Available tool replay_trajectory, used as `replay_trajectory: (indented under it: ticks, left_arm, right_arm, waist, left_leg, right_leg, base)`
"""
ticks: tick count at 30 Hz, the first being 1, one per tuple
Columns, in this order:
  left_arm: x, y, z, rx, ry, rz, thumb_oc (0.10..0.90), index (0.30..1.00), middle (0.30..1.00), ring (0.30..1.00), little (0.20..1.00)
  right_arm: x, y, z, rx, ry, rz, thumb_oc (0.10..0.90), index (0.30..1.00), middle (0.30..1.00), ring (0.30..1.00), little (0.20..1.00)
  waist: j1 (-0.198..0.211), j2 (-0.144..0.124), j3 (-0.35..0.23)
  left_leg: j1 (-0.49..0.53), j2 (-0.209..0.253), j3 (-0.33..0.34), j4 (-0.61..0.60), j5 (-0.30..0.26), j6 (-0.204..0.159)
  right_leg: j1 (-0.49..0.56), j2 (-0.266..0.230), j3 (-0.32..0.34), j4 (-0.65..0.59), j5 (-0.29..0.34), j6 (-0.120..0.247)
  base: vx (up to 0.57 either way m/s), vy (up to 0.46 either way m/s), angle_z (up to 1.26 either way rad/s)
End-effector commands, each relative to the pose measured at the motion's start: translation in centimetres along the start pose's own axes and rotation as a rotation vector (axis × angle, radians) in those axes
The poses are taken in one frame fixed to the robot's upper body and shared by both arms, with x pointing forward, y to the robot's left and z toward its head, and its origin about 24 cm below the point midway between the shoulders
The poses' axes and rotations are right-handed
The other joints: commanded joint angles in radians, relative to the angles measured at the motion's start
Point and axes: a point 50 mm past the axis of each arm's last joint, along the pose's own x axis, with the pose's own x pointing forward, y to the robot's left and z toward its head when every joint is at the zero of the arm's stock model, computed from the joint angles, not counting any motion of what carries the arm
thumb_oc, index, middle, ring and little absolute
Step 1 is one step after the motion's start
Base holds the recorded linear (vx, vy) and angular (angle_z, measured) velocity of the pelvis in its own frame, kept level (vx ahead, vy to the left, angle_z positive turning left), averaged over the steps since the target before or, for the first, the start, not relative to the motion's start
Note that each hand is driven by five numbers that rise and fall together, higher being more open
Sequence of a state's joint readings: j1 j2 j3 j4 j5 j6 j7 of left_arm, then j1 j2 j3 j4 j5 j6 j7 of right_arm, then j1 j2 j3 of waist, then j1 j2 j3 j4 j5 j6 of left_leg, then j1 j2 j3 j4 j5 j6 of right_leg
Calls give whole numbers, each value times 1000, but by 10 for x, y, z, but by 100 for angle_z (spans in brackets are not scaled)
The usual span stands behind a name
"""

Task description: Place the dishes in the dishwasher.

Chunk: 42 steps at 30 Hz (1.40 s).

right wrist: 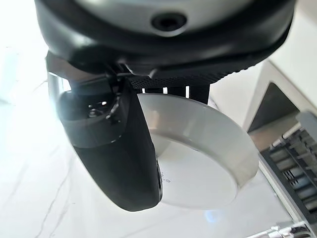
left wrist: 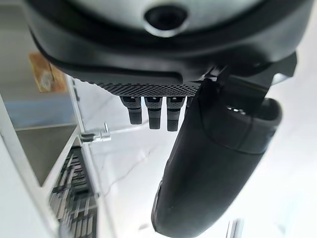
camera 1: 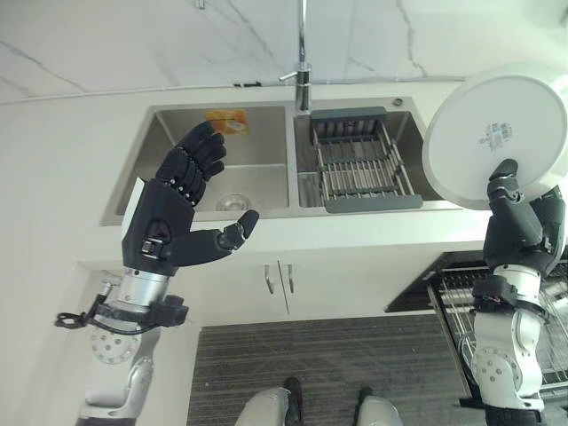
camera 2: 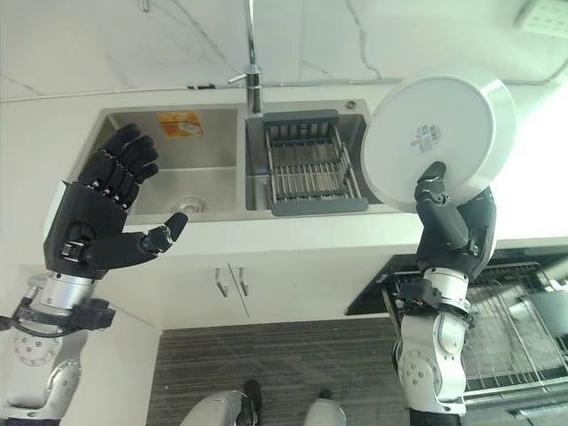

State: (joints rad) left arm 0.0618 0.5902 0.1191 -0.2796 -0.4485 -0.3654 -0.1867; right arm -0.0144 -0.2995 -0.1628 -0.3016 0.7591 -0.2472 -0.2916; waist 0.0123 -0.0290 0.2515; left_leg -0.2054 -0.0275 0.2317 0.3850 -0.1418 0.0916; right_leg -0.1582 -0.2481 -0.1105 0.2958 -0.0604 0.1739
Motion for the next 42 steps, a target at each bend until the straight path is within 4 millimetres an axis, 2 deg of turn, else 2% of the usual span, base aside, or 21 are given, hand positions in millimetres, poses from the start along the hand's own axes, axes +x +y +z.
replay_trajectory:
  ticks: [1,2,4,6,8,9,11,12,17,18,19,22,24,25,27,31,34,39,40,42]
  left_arm:
    - [14,-10,51,97,-304,-93,800,900,900,900,900]
    - [17,-15,52,85,-304,-120,800,900,900,900,900]
    - [22,-23,50,73,-290,-165,800,900,900,900,900]
    - [25,-32,49,97,-291,-235,800,900,900,900,900]
    - [26,-33,50,94,-293,-254,800,900,900,900,900]
    - [27,-34,52,94,-304,-277,800,900,900,900,900]
    - [27,-34,54,92,-311,-282,800,900,900,900,900]
    - [27,-35,54,95,-311,-268,800,900,900,900,900]
    - [28,-41,52,80,-305,-216,800,900,900,900,900]
    - [28,-49,49,49,-321,-241,800,900,900,900,900]
    - [29,-55,45,44,-325,-257,800,900,900,900,900]
    - [23,-53,40,35,-287,-229,800,900,900,900,900]
    - [16,-47,38,34,-253,-214,800,900,900,900,900]
    - [13,-46,36,34,-234,-215,800,900,900,900,900]
    - [9,-47,29,30,-194,-229,800,900,900,900,900]
    - [6,-56,16,20,-117,-259,800,900,900,900,900]
    - [-1,-55,8,7,-61,-246,800,900,900,900,900]
    - [-9,-55,4,-15,-27,-243,800,900,900,900,900]
    - [-10,-55,3,-12,-25,-238,800,900,900,900,900]
    - [-9,-57,3,-10,-36,-241,800,900,900,900,900]
  right_arm:
    - [21,42,59,88,-402,233,400,300,300,300,300]
    - [17,46,64,95,-436,257,400,300,300,300,300]
    - [12,50,67,105,-447,288,400,300,300,300,300]
    - [8,53,62,104,-415,328,400,300,300,300,300]
    - [7,53,60,99,-400,340,400,300,300,300,300]
    - [4,54,55,98,-360,373,400,300,300,300,300]
    - [2,54,53,98,-333,393,400,300,300,300,300]
    - [2,55,52,105,-300,418,400,300,300,300,300]
    - [5,63,47,95,-240,494,400,300,300,300,300]
    - [6,58,56,36,-290,477,400,300,300,300,300]
    - [8,57,60,13,-310,483,400,300,300,300,300]
    - [8,59,58,-22,-293,522,400,300,300,300,300]
    - [5,59,52,-18,-270,521,400,300,300,300,300]
    - [2,60,49,-20,-290,511,400,300,300,300,300]
    - [-4,62,44,-13,-295,493,400,300,300,300,300]
    - [-10,58,28,49,-210,457,400,300,300,300,300]
    - [-14,49,20,60,-128,438,400,300,300,300,300]
    - [-19,39,9,75,-46,346,400,300,300,300,300]
    - [-20,38,7,101,-22,342,400,300,300,300,300]
    - [-25,38,0,163,18,317,400,300,300,300,300]
  waist:
    - [28,21,-91]
    - [24,30,-93]
    - [27,31,-100]
    - [37,17,-103]
    - [41,10,-104]
    - [40,0,-105]
    - [32,-5,-107]
    - [21,-7,-110]
    - [-10,3,-109]
    - [-38,9,-104]
    - [-49,9,-98]
    - [-17,18,-96]
    - [8,31,-99]
    - [15,38,-103]
    - [18,46,-108]
    - [14,36,-118]
    - [18,30,-124]
    - [17,20,-112]
    - [12,19,-106]
    - [5,31,-83]
  left_leg:
    - [181,8,-145,-85,-155,-76]
    - [174,25,-124,-85,-154,-66]
    - [162,45,-99,-85,-147,-64]
    - [159,73,-91,-85,-148,-72]
    - [160,88,-92,-85,-149,-80]
    - [160,123,-100,-85,-149,-98]
    - [160,168,-112,-85,-136,-126]
    - [158,207,-109,-85,-115,-148]
    - [109,321,-80,-85,-23,-217]
    - [87,380,22,-85,27,-231]
    - [111,350,67,-85,20,-220]
    - [126,176,1,-85,-40,-171]
    - [118,95,-67,-85,-59,-145]
    - [114,78,-83,-85,-66,-137]
    - [114,65,-82,-85,-80,-122]
    - [113,45,-101,-85,-109,-108]
    - [113,25,-124,-85,-115,-98]
    - [131,18,-116,-85,-127,-72]
    - [135,18,-120,-85,-129,-65]
    - [131,34,-150,-85,-115,-46]
  right_leg:
    - [-57,39,-84,4,20,11]
    - [-22,29,-79,4,7,5]
    - [5,-7,-87,4,10,2]
    - [20,-65,-92,4,44,14]
    - [25,-86,-89,4,47,22]
    - [26,-105,-83,4,42,31]
    - [34,-76,-82,4,-7,38]
    - [33,-50,-84,4,-42,39]
    - [26,49,-68,4,-89,-18]
    - [36,69,-117,4,-104,-47]
    - [49,65,-153,4,-114,-55]
    - [51,81,-132,4,-121,-57]
    - [46,106,-110,4,-117,-57]
    - [43,116,-106,4,-113,-55]
    - [45,131,-111,4,-108,-54]
    - [48,146,-113,4,-107,-58]
    - [52,142,-110,4,-110,-54]
    - [77,131,-129,4,-92,-43]
    - [86,138,-132,4,-70,-37]
    - [112,174,-146,4,45,-21]
  base:
    - [-183,-25,-91]
    - [-240,-103,-53]
    - [-175,-243,-28]
    - [-90,-431,-51]
    - [-42,-456,-78]
    - [-19,-665,-67]
    - [5,-745,-35]
    - [-1,-628,-31]
    - [-14,-527,-20]
    - [-90,-608,35]
    - [-91,-531,79]
    - [15,-151,63]
    - [67,-63,-11]
    - [112,-45,-34]
    - [106,-19,-22]
    - [102,72,32]
    - [94,191,-2]
    - [104,235,-23]
    - [90,241,-19]
    - [59,152,-16]
